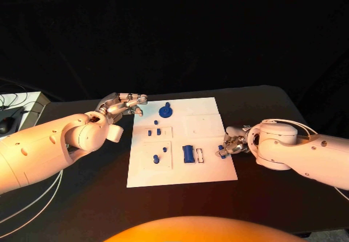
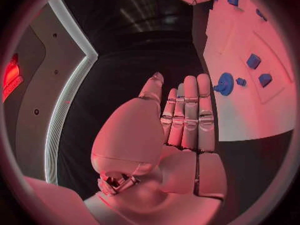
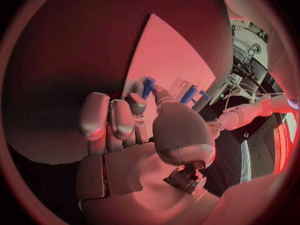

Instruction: Assemble the parts on the task board

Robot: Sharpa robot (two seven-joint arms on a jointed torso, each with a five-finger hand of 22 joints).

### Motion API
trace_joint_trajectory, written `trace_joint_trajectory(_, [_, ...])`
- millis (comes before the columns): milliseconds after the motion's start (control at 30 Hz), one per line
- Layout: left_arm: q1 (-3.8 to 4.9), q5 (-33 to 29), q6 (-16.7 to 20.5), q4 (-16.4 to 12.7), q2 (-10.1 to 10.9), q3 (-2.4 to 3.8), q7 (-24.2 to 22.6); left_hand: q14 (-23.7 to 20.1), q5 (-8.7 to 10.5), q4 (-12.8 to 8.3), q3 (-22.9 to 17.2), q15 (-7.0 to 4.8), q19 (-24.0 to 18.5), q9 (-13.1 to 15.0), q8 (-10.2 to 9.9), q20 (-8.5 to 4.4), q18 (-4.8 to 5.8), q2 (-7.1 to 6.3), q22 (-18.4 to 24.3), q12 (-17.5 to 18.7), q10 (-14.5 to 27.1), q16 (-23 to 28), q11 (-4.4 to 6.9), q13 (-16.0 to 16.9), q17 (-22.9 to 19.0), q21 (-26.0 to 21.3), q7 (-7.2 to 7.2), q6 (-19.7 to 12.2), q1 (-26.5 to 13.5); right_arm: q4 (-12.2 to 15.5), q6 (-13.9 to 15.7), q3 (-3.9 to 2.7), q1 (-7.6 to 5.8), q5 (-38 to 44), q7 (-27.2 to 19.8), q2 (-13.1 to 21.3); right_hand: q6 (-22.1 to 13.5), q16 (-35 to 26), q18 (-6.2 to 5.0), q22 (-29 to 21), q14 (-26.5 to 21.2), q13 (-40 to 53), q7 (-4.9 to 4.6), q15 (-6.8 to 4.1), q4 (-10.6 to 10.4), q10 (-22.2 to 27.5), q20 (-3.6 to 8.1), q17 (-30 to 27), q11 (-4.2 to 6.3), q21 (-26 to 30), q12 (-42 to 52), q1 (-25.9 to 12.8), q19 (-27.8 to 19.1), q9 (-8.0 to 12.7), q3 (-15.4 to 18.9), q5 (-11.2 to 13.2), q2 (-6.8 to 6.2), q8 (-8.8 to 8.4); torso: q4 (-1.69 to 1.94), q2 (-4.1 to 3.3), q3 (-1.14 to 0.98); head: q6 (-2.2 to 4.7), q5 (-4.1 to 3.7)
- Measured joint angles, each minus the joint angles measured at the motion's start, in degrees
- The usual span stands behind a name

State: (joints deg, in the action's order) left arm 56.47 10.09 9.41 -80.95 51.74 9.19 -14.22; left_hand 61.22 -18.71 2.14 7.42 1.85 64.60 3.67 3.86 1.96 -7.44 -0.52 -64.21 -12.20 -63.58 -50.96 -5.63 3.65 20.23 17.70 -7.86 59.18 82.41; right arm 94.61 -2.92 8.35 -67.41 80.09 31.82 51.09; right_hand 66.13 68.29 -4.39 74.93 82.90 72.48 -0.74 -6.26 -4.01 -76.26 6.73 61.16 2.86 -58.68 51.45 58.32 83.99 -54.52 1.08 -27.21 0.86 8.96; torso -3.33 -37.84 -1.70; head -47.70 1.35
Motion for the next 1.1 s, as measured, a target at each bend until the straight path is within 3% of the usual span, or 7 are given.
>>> trace_joint_trajectory(133, [0.00, 0.0, 0.0, 0.0, 0.0, 0.00, 0.0, 0.0, 0.00, 0.0, 0.0, 0.00, 0.0, 0.0, 0.0, 0.00, 0.00, 0.00, 0.0, 0.0, 0.0, 0.0, 0.00, 0.0, 0.0, 0.0, 0.00, 0.0, 0.0, -0.2, 0.0, -0.14, -0.06, 0.4, -0.3, -0.3, -1.0, 0.0, 0.00, 0.0, 0.0, 0.0, -0.01, 0.00, 3.5, 0.3, 0.00, 0.1, 0.32, 0.0, 0.0, 2.7, 0.0, 0.0, -4.3, 1.5, -0.29, -0.84, 0.01, 0.00, 0.02, -0.07, 0.03])
trace_joint_trajectory(400, [0.00, 0.0, 0.0, 0.0, 0.0, 0.00, 0.1, 0.0, 0.00, 0.0, 0.0, 0.00, 0.0, 0.0, 0.0, 0.00, 0.00, 0.22, 0.0, 0.0, 0.0, 0.0, 0.00, 0.0, 0.0, 0.0, 0.00, 0.0, 0.2, -0.2, -0.4, -0.14, -0.07, 1.0, -0.9, -0.6, -1.5, 0.0, 0.00, 0.0, 0.0, -0.4, -0.54, 0.00, -0.6, 0.7, 0.00, 0.7, 0.16, -0.5, -0.4, 3.9, 0.0, 0.1, -8.8, 1.5, -0.44, -0.74, 0.01, 0.01, 0.03, -0.21, 0.12])
trace_joint_trajectory(600, [0.00, 0.0, 0.0, -0.1, 0.1, 0.00, 0.2, 0.0, 0.00, 0.0, 0.0, 0.00, 0.0, 0.0, 0.0, 0.00, 0.00, 0.22, 0.0, 0.0, 0.0, 0.0, 0.00, 0.0, 0.0, 0.0, 0.00, 0.0, 0.2, -0.2, -0.5, -0.14, 0.00, 1.0, -1.1, -0.6, -2.4, 0.0, 0.00, 0.0, 0.0, -0.7, -1.01, 0.01, -3.0, 1.0, 0.00, 0.8, -0.11, -0.5, -0.7, 3.6, 0.0, -1.2, -11.2, 1.0, -0.63, 0.06, 0.01, 0.05, 0.05, -0.33, 0.13])
trace_joint_trajectory(800, [0.00, 0.0, -0.1, -0.1, 0.1, 0.00, 0.3, 0.0, 0.00, 0.0, 0.0, 0.00, 0.0, 0.0, 0.0, 0.00, 0.00, 0.22, 0.0, 0.0, 0.0, 0.0, 0.00, 0.0, 0.0, 0.0, 0.00, 0.0, 0.2, -0.4, 0.1, -0.13, 0.01, -1.0, -1.2, -0.3, -3.0, 0.0, 0.00, 0.0, 0.0, -0.8, -0.88, 0.00, -3.1, 1.1, 0.00, 0.8, -0.30, -0.7, -0.7, 2.0, 0.0, -2.1, -13.9, 0.5, -0.62, 0.69, -0.01, 0.07, 0.07, -0.35, 0.16])
trace_joint_trajectory(1100, [0.00, 0.0, -0.1, -0.2, 0.2, 0.00, 0.3, 0.0, 0.00, -0.2, -0.2, 0.00, 0.0, 0.0, 0.0, 0.00, 0.00, 0.22, -0.1, 0.0, 0.0, 0.0, 0.00, 0.0, 0.0, 0.0, 0.00, 0.0, 0.2, 0.0, 3.0, 0.18, -0.16, -7.5, -1.1, 0.6, -3.6, -0.2, 0.02, 0.0, 0.0, -0.8, -0.79, 0.01, -2.7, 1.1, 0.00, 0.8, -0.29, -0.7, -0.7, 1.6, 0.0, -2.3, -14.6, 0.2, -0.50, 0.61, -0.01, 0.05, 0.10, -0.32, 0.28])
